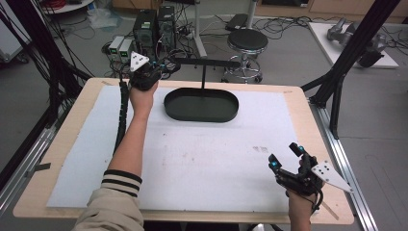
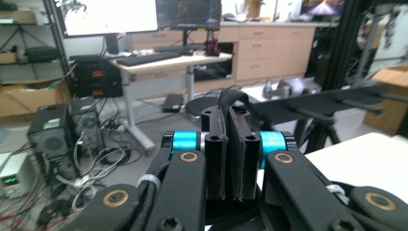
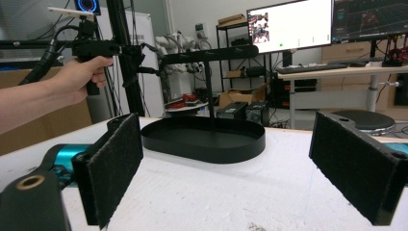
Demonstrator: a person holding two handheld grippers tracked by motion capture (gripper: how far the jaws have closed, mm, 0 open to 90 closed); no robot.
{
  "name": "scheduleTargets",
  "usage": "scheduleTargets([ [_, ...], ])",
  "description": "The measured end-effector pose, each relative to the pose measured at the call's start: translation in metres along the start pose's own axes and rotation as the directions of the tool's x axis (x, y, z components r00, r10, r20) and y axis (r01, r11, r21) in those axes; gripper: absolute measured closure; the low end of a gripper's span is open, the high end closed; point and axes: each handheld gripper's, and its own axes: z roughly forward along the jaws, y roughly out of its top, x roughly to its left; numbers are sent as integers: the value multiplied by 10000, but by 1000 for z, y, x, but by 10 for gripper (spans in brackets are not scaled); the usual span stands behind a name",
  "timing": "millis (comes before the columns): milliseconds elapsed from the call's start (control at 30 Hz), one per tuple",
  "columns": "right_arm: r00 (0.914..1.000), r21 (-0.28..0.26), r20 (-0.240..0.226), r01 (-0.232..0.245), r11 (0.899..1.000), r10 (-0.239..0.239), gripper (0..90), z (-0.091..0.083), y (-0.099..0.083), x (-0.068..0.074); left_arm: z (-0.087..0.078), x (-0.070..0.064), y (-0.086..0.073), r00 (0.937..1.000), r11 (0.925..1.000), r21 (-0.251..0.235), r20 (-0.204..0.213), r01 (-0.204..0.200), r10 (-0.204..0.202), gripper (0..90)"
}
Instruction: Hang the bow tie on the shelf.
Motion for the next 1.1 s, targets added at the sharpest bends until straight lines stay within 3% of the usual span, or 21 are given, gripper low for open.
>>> scheduleTargets([
  [200,10000,100,-72,53,9999,-52,107,2,-2,1,6,1,-6,9999,9999,-46,-23,-98,97,827],
  [267,9999,94,-87,56,9999,-55,107,2,-2,1,8,0,-8,9994,9996,60,-238,-269,270,732],
  [333,10000,94,-78,50,9999,-49,107,2,-2,1,9,1,-10,9993,9998,86,-333,-189,192,600],
  [367,10000,94,-78,50,9999,-49,107,2,-2,1,8,2,-10,9991,9998,66,-355,-213,215,600],
  [433,10000,106,-63,56,9999,-56,107,2,-2,1,6,3,-10,9983,9994,-130,-500,-308,301,507],
  [500,10000,72,-80,60,10000,-59,107,1,-2,1,3,3,-8,9987,9993,-197,-423,-308,300,410],
  [567,10000,16,-66,69,10000,-69,107,0,-1,1,-2,2,-6,9972,9976,-107,-336,-677,674,252],
  [633,9999,-11,-82,71,10000,-71,107,0,-1,2,-10,0,-4,9937,9938,-197,-260,-1093,1088,232],
  [800,9999,-50,-82,69,10000,-70,107,0,1,3,-33,-1,-1,9914,9910,-356,154,-1290,1296,167],
  [867,9999,-41,-101,58,10000,-58,107,-1,1,4,-61,-1,3,9901,9888,-650,335,-1341,1365,145],
  [1000,9999,-5,-23,140,9999,-140,107,-2,2,5,-111,1,3,9961,9845,-1564,253,-796,845,109],
  [1100,9996,55,48,268,9996,-268,107,-3,2,4,-150,2,-1,9938,9815,-1619,267,-1022,1079,78],
])
